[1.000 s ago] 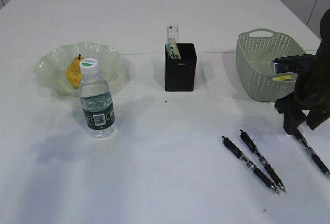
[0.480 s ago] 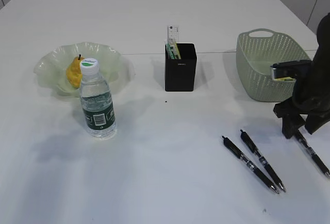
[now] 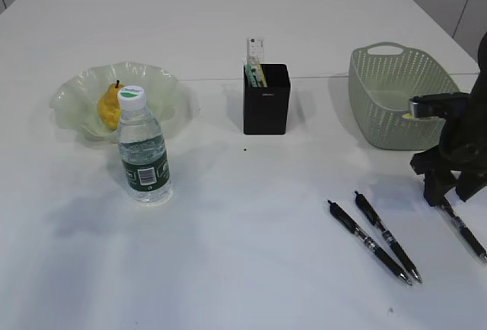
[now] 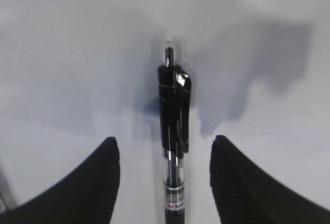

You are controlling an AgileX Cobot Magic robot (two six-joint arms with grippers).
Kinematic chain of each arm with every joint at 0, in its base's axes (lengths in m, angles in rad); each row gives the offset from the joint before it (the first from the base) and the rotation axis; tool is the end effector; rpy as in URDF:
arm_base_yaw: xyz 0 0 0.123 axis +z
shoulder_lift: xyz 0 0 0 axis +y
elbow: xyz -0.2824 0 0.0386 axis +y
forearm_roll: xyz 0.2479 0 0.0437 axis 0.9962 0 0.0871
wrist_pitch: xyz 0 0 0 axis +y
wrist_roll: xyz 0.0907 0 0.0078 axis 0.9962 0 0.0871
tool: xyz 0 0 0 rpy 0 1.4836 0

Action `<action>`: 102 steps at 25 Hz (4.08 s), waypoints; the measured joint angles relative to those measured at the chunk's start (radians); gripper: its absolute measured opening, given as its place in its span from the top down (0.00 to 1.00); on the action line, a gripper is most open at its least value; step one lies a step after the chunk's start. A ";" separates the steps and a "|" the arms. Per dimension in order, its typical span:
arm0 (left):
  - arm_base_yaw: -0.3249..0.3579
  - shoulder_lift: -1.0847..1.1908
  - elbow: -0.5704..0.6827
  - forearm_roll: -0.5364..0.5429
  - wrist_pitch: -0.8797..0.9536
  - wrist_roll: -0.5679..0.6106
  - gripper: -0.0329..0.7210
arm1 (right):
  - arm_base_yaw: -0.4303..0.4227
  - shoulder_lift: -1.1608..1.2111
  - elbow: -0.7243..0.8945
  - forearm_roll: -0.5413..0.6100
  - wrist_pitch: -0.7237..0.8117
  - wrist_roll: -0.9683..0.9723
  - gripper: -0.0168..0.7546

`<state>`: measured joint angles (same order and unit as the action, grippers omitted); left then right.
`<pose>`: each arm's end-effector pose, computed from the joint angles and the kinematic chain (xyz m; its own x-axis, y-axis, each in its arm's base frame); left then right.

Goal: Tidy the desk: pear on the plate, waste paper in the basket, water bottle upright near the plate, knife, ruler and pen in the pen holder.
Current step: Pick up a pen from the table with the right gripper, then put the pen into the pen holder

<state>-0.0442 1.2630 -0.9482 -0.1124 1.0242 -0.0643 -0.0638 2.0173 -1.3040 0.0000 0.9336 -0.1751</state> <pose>0.2284 -0.0188 0.2826 -0.9497 -0.0801 -0.3028 -0.0425 0.9907 -0.1290 0.3729 -0.0238 0.1409 -0.9938 -0.1111 -0.0109 -0.1111 0.9938 -0.0019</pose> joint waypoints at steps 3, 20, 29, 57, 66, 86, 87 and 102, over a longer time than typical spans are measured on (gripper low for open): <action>0.000 0.000 0.000 0.000 -0.004 0.000 0.28 | 0.000 0.002 0.000 0.000 -0.006 0.000 0.44; 0.000 0.000 0.000 0.001 -0.022 0.000 0.28 | 0.000 0.028 0.000 0.000 -0.038 0.000 0.45; 0.000 0.000 0.000 0.001 -0.022 0.000 0.28 | 0.000 0.054 0.000 0.000 -0.040 0.000 0.45; 0.000 0.000 0.000 0.001 -0.045 0.000 0.28 | 0.024 -0.154 -0.025 0.115 -0.030 -0.040 0.79; 0.000 0.000 0.000 0.001 -0.048 0.000 0.28 | 0.179 -0.193 -0.199 0.146 -0.047 -0.050 0.79; 0.000 0.000 0.000 0.001 -0.095 0.000 0.28 | 0.348 -0.143 -0.298 0.163 -0.672 -0.050 0.79; 0.000 0.000 0.000 0.001 -0.100 0.000 0.28 | 0.348 -0.136 -0.298 0.165 -0.700 -0.050 0.79; 0.000 0.000 0.000 0.001 -0.139 0.000 0.28 | 0.352 0.054 -0.445 0.249 -0.796 -0.050 0.79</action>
<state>-0.0442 1.2630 -0.9482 -0.1117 0.8851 -0.0643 0.2878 2.0714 -1.7485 0.2486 0.1371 -0.2252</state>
